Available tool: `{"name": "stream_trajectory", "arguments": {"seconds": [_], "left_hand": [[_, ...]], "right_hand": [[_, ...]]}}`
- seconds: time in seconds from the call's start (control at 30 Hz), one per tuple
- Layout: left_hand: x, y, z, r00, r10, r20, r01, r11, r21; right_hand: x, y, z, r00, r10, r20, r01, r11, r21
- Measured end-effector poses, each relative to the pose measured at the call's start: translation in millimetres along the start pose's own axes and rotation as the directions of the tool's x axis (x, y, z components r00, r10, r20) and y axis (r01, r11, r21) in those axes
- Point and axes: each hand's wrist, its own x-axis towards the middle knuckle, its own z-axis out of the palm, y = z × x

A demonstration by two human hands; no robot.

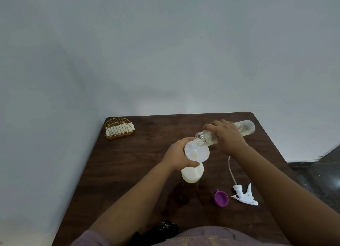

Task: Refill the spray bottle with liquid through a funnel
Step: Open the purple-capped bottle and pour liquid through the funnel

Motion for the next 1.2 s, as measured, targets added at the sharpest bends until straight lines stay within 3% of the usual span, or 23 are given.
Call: {"name": "stream_trajectory", "arguments": {"seconds": [1.2], "left_hand": [[-2.1, 2.6, -0.8, 0.999, 0.027, -0.016, -0.027, 1.0, 0.006]], "right_hand": [[2.0, 0.6, 4.0, 1.0, -0.01, -0.012, 0.01, 1.0, -0.024]]}}
